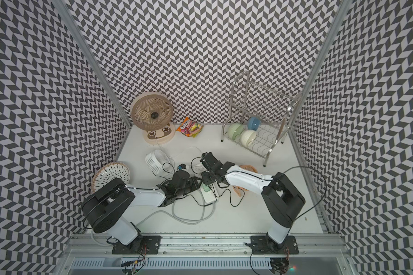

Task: Unplug the desk fan from the power strip
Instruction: Remove the plug from the socket.

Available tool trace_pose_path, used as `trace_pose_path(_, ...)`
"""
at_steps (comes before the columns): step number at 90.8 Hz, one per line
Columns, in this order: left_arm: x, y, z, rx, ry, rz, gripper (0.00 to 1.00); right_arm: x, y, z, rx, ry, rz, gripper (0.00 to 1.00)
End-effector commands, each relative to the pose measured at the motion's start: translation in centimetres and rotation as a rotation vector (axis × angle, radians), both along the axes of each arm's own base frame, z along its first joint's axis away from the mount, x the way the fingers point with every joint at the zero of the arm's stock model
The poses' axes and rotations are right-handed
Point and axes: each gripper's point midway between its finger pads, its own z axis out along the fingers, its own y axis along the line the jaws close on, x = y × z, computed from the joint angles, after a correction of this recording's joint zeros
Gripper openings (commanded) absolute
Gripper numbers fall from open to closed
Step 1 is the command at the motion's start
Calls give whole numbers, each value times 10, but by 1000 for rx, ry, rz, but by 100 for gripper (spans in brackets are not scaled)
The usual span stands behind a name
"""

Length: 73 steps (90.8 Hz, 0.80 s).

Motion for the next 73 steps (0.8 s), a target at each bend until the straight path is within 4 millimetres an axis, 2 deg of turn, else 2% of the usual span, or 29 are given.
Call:
trace_pose_path(1, -67, 64, -89, 321, 302, -17, 40, 29, 4, 51, 98, -150, -67, 10)
trace_pose_path(7, -67, 65, -90, 322, 305, -18, 40, 23, 10, 53, 110, -148, -29, 10)
trace_pose_path(15, -68, 65, -92, 324, 308, -21, 40, 8, 29, 75, 211, -174, 59, 12)
trace_pose_path(20, -68, 64, -93, 325, 311, -22, 40, 11, 23, 86, 244, -206, 16, 12)
trace_pose_path(25, -68, 64, -94, 327, 314, -22, 40, 20, 10, 92, 218, -254, -48, 12)
trace_pose_path(29, -68, 65, -95, 331, 316, -25, 40, 23, 8, 96, 192, -276, -53, 12)
trace_pose_path(34, -68, 65, -97, 336, 319, -29, 40, 17, 18, 93, 185, -243, 14, 11)
trace_pose_path(41, -67, 63, -99, 339, 321, -36, 40, 1, 39, 91, 261, -180, 132, 11)
trace_pose_path(46, -67, 63, -100, 343, 325, -39, 40, 7, 32, 88, 265, -180, 63, 9)
trace_pose_path(52, -68, 64, -102, 344, 329, -39, 40, 25, 9, 82, 173, -221, -62, 6)
trace_pose_path(55, -68, 64, -102, 343, 329, -37, 40, 28, 6, 79, 138, -221, -73, 6)
trace_pose_path(58, -68, 64, -102, 343, 330, -39, 40, 25, 11, 77, 136, -206, -40, 6)
trace_pose_path(66, -68, 63, -104, 349, 332, -45, 40, 3, 37, 85, 278, -158, 114, 6)
trace_pose_path(69, -68, 63, -105, 351, 335, -45, 40, 6, 35, 88, 297, -169, 78, 6)
trace_pose_path(73, -69, 63, -105, 349, 336, -43, 40, 18, 21, 86, 246, -214, -4, 6)
